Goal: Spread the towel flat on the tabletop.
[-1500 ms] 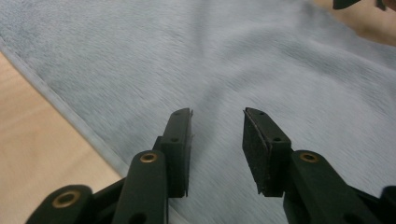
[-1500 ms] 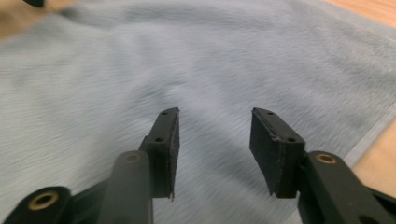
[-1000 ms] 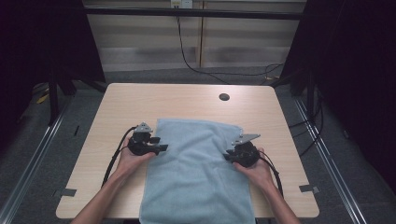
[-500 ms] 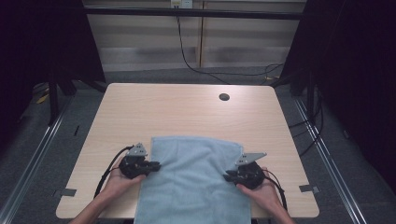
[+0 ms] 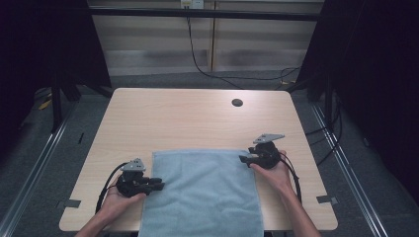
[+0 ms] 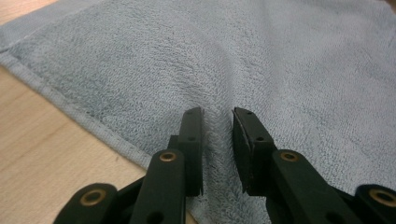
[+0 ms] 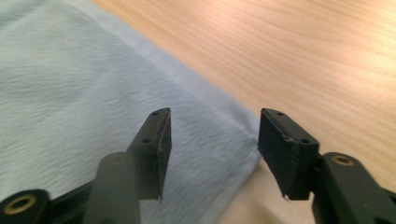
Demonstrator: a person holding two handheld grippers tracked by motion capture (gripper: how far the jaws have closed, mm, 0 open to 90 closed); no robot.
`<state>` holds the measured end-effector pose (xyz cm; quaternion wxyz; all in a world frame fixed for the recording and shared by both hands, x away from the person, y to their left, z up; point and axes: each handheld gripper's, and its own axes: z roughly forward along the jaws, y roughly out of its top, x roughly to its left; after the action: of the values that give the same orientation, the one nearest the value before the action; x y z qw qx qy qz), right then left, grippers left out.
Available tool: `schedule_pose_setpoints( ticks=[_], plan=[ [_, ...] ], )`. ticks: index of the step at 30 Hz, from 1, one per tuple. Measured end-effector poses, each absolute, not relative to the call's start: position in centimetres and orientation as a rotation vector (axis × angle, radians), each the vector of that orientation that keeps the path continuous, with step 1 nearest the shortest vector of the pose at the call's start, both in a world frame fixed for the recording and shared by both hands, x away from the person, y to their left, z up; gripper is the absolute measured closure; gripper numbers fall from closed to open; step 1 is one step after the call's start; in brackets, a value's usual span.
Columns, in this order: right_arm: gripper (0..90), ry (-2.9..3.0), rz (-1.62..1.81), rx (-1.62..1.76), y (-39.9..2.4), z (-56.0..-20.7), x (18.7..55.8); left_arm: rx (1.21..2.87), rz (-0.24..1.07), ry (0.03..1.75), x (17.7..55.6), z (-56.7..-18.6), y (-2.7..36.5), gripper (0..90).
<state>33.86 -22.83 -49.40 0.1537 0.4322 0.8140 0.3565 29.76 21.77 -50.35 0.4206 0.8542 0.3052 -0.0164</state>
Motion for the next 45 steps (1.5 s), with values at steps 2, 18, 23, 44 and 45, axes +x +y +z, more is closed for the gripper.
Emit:
schedule_pose_setpoints(
  ticks=[2, 18, 23, 44, 45],
  plan=[
    [43.7, 2.315, 1.005, 1.234, -22.9, -49.8, 34.2, 2.148, -0.039, 0.755, 29.8, -50.3, 21.8, 73.2],
    [84.2, 2.396, 1.053, 1.170, -22.0, -50.4, 33.7, 2.098, 0.204, 0.866, 36.7, -48.4, 20.4, 43.4],
    [84.6, 2.394, 1.073, 1.188, -22.2, -50.5, 33.7, 2.121, 0.242, 0.936, 38.1, -49.9, 20.1, 39.2],
    [84.4, 2.386, 1.087, 1.212, -22.2, -50.6, 33.7, 2.166, 0.184, 0.801, 36.3, -50.5, 20.3, 74.4],
    [84.4, 2.387, 1.086, 1.216, -22.2, -50.6, 33.6, 2.164, 0.169, 0.801, 36.4, -50.5, 20.3, 77.3]
  ],
)
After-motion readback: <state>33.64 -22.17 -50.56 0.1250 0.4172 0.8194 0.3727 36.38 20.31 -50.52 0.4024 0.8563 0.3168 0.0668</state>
